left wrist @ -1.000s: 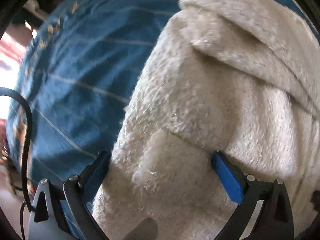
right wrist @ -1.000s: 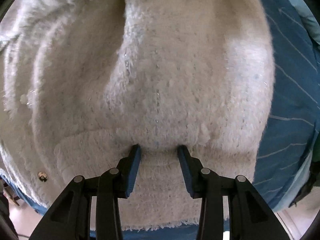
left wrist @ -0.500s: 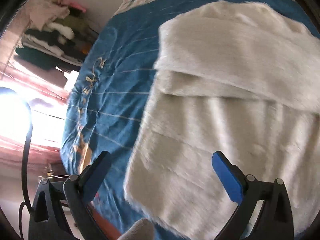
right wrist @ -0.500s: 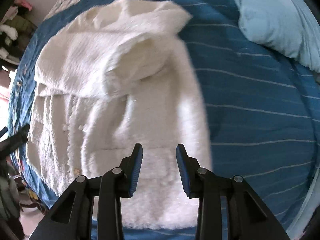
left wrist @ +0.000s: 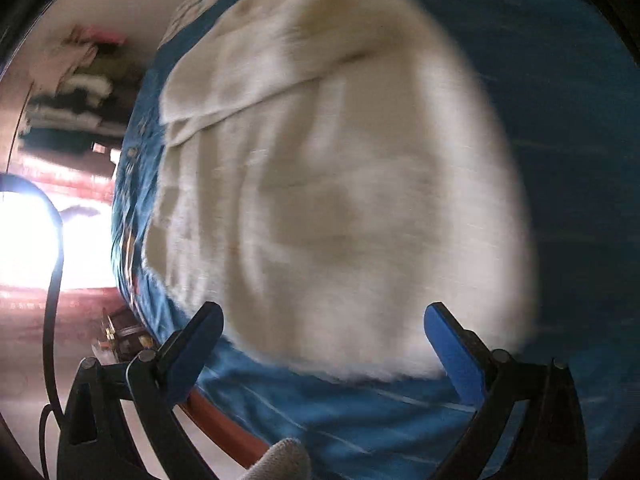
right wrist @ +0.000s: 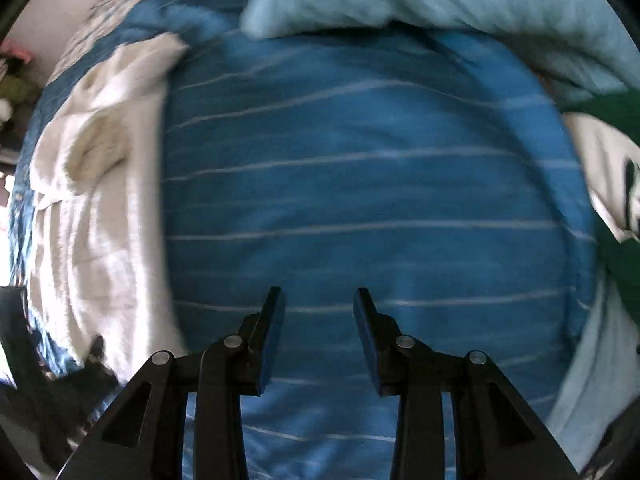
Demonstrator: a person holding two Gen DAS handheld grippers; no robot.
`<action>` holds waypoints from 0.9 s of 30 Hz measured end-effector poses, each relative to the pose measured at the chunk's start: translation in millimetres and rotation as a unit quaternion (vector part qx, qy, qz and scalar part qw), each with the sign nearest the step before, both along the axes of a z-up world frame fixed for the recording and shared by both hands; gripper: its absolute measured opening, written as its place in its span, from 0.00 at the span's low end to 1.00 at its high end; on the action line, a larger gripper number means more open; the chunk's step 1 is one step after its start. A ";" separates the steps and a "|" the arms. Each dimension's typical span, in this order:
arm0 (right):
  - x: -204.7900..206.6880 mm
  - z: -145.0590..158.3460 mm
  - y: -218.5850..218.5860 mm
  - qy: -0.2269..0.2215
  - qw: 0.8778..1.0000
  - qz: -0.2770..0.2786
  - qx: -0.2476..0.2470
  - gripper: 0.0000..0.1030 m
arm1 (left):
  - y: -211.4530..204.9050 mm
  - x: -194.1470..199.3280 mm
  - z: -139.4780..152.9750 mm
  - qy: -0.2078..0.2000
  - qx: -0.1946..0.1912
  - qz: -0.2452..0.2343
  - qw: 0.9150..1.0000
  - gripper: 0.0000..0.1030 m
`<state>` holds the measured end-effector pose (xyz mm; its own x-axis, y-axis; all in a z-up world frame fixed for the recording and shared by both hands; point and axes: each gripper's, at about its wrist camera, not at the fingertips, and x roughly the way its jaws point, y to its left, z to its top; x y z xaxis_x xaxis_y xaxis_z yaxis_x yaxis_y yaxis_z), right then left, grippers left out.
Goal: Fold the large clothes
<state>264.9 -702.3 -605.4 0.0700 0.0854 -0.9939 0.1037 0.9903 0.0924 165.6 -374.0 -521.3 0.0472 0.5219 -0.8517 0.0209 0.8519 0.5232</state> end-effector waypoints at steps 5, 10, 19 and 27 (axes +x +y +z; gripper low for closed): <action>-12.3 -3.3 -50.3 0.014 0.999 -0.009 -0.027 0.37 | -63.8 3.9 -44.2 0.016 0.045 -0.036 0.998 1.00; -4.0 -14.1 -51.2 0.015 1.000 -0.003 -0.023 0.37 | -50.2 32.3 -79.5 0.015 0.056 -0.025 0.998 1.00; 76.6 -50.4 38.6 0.000 0.989 0.037 0.145 0.37 | 74.2 48.7 0.2 -0.082 -0.071 0.039 0.993 0.06; 168.3 -64.9 151.6 0.009 0.931 -0.034 0.362 0.54 | 185.8 55.6 72.1 -0.139 -0.074 0.052 0.986 0.06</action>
